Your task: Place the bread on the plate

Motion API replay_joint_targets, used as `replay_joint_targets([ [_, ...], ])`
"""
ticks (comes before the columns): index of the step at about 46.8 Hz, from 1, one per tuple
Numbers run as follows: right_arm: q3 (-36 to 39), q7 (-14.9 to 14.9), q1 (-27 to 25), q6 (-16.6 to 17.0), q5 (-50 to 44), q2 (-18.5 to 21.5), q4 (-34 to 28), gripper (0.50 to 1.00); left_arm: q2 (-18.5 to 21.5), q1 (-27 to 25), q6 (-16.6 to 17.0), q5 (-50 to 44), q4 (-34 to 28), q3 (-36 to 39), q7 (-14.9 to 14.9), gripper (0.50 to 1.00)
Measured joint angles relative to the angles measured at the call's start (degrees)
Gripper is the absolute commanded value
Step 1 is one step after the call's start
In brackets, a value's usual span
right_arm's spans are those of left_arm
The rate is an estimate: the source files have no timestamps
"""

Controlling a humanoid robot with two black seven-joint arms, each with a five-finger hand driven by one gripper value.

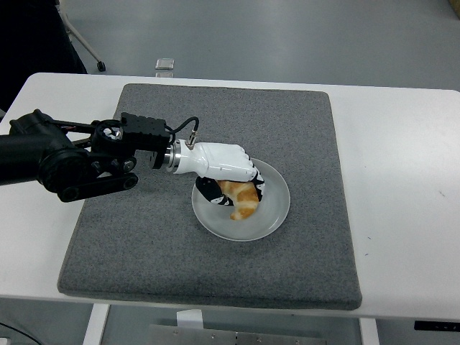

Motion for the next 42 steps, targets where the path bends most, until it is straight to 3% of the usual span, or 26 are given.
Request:
replay_joint_targets([
  [4,0.0,0.0,0.0,0.0,0.0,0.0,0.0,0.93,0.0,0.1,0.0,-0.1,0.0,0.0,0.0,0.865],
  [13,0.0,0.0,0.0,0.0,0.0,0.0,0.0,0.93,0.1,0.4,0.0,-0.5,-0.1,0.0,0.0,0.986],
  [27,0.0,0.0,0.0,0.0,0.0,0.0,0.0,0.93,0.1,0.1,0.0,-2.8,-0.7,-1.4,0.0,0.99],
  [42,0.0,0.0,0.0,0.0,0.0,0.0,0.0,0.93,1.1,-0.7,-0.2,-11.7,-2.5,-6.9,0.0,0.992],
])
